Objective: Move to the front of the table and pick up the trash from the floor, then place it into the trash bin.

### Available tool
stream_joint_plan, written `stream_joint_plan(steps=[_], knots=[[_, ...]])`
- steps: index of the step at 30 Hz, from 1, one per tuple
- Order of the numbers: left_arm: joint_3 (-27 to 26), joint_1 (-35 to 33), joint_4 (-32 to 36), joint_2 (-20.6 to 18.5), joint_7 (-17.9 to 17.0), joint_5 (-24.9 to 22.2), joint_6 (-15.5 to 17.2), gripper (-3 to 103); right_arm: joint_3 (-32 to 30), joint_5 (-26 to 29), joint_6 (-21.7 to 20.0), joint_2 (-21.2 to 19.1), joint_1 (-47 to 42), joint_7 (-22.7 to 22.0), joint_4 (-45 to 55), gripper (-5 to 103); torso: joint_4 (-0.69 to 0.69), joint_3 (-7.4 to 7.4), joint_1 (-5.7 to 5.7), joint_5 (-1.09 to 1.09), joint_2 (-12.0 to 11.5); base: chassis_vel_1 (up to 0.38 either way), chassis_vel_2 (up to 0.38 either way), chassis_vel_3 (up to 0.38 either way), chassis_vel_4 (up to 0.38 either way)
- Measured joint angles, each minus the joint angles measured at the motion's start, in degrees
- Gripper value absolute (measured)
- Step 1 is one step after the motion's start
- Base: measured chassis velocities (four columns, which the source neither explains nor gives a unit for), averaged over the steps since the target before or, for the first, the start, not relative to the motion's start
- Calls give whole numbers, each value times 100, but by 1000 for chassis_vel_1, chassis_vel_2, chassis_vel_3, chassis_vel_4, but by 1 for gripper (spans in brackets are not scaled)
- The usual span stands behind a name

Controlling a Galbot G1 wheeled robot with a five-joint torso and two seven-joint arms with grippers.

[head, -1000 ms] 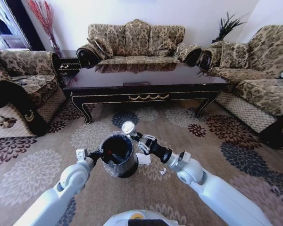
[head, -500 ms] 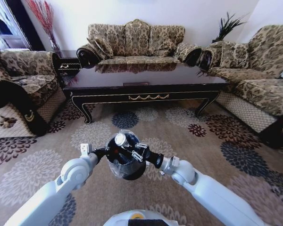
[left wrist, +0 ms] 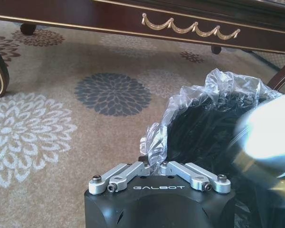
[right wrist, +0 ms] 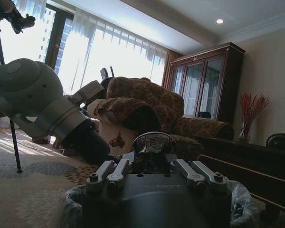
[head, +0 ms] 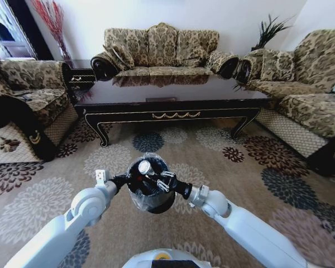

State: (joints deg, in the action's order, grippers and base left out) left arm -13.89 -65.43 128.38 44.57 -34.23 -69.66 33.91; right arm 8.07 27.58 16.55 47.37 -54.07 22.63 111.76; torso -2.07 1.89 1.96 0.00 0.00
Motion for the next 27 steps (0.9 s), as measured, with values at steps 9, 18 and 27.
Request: stream_joint_plan(steps=[9,18,27], knots=[[-115,-89,-19,1,23,80,-23,3,-185,51,-6,-44,-97,64,138,66,0,0,0,0,0,0,0,0,0],[-919,-842,-121,148,-142,546,-123,3,-830,415,-46,-86,-41,-319,291,100,0,0,0,0,0,0,0,0,0],[-1857,-1555,-36,177,-600,492,10,3,-926,204,-384,121,-126,-1231,-306,100,0,0,0,0,0,0,0,0,0]])
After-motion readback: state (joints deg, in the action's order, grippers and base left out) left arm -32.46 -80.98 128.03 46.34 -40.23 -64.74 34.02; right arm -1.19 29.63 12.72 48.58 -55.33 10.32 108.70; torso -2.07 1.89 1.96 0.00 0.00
